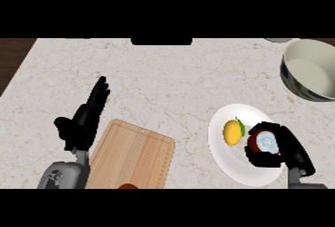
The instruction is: Pick the can from the plate and place it in the bowl
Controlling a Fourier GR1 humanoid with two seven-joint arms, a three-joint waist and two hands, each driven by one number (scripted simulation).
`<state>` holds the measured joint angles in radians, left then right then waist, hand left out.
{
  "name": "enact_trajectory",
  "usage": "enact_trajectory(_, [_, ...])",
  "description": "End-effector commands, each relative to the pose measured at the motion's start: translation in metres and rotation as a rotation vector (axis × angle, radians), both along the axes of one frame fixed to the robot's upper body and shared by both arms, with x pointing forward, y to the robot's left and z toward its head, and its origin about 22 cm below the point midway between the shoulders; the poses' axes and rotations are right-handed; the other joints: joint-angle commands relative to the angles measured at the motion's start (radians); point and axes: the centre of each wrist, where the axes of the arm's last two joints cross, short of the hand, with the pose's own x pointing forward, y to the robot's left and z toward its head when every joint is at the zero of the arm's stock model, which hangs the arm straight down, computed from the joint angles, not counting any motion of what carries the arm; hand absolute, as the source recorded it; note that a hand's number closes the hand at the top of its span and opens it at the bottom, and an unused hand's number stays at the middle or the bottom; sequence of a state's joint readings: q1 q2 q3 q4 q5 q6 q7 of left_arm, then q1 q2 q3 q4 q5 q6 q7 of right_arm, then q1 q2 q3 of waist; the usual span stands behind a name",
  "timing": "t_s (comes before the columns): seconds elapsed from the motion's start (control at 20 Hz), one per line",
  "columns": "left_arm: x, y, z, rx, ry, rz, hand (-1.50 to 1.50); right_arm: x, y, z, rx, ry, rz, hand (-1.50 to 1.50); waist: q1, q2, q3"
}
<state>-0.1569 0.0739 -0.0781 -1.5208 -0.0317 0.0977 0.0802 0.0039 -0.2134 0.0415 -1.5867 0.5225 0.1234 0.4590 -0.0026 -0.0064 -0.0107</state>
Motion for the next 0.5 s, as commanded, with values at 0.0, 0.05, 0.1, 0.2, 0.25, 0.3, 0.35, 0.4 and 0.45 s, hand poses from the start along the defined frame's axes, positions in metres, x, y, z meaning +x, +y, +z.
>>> enact_trajectory(0.0, [0.003,0.007,-0.004,0.005,-0.001,0.003,0.00,0.008,-0.009,-0.013,0.119,-0.073,0.090,1.50,0.005,0.008,0.011])
enact_trajectory(0.05, [0.001,0.004,0.003,-0.002,0.012,0.006,0.00,0.019,-0.017,0.018,0.150,-0.126,0.173,1.50,0.007,0.007,0.012])
enact_trajectory(0.1, [-0.002,-0.002,-0.002,0.023,0.005,-0.002,0.00,0.017,-0.015,0.006,0.177,-0.163,0.223,1.50,0.010,0.007,0.012])
enact_trajectory(0.2, [0.008,0.003,0.002,-0.012,-0.004,0.003,0.00,0.028,-0.019,0.020,0.262,-0.261,0.334,1.50,0.006,0.011,0.013])
enact_trajectory(0.25, [-0.001,-0.017,0.011,-0.012,-0.008,-0.003,0.00,0.037,-0.016,0.020,0.241,-0.262,0.348,1.50,0.017,0.007,0.013])
enact_trajectory(0.3, [0.008,-0.001,0.005,0.003,0.001,-0.003,0.00,0.039,-0.020,0.013,0.282,-0.284,0.360,1.50,0.011,0.010,0.012])
enact_trajectory(0.35, [0.011,0.003,-0.001,-0.002,-0.007,0.006,0.00,0.037,-0.017,0.016,0.279,-0.304,0.390,1.50,0.004,0.009,0.011])
enact_trajectory(0.4, [-0.004,0.012,0.007,0.019,-0.011,0.017,0.00,0.030,-0.029,0.024,0.278,-0.363,0.386,1.50,0.007,0.005,0.011])
enact_trajectory(0.45, [-0.001,0.000,-0.003,0.000,-0.001,-0.007,0.00,0.035,-0.026,0.017,0.308,-0.440,0.391,1.50,0.006,0.008,0.012])
